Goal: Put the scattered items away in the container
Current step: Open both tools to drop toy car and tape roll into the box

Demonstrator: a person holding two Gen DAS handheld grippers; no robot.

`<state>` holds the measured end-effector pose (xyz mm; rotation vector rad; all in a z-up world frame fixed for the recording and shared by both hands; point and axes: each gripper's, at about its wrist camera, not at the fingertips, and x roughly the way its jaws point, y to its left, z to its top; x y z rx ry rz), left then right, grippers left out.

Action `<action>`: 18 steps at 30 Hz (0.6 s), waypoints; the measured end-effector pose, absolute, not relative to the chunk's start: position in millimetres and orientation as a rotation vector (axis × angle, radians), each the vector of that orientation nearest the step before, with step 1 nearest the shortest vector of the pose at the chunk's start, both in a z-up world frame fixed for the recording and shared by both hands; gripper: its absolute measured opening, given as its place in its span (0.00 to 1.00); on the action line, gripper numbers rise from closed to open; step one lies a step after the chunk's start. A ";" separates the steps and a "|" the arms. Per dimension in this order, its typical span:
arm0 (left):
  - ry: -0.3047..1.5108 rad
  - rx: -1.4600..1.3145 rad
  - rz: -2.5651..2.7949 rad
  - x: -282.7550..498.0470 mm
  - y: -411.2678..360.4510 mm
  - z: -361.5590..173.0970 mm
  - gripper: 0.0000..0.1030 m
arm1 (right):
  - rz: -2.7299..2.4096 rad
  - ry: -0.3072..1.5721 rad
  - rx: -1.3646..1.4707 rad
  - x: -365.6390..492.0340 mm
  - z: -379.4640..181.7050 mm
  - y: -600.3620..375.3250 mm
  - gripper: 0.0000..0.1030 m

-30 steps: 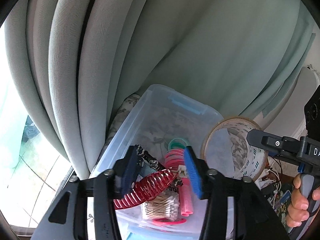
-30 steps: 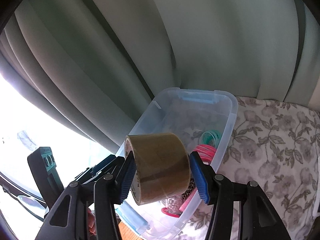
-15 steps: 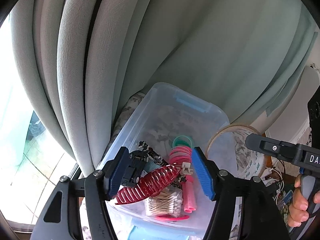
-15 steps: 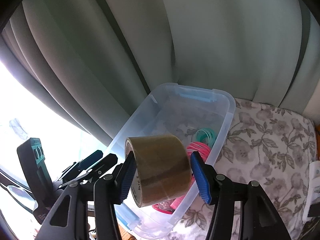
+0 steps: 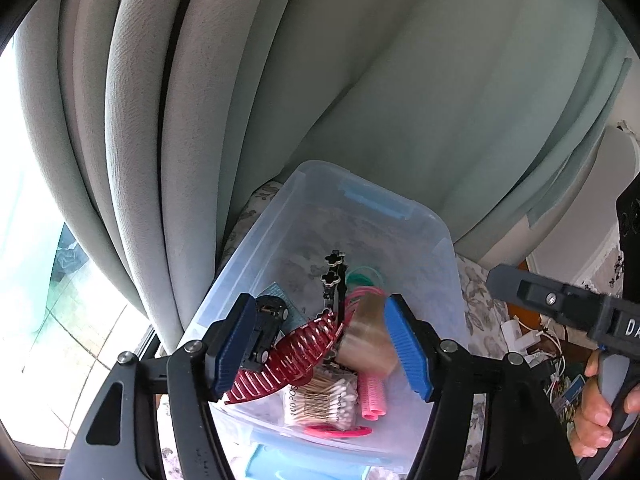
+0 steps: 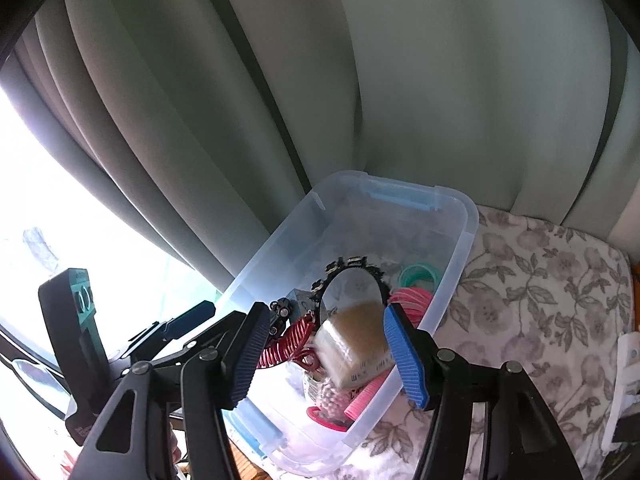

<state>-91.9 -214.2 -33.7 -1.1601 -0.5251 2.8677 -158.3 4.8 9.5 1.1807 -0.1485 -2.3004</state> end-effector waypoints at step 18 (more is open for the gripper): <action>-0.521 -1.191 2.839 -88.5 -203.4 -36.9 0.66 | -2.311 -0.150 1.218 -135.3 -2.1 15.4 0.65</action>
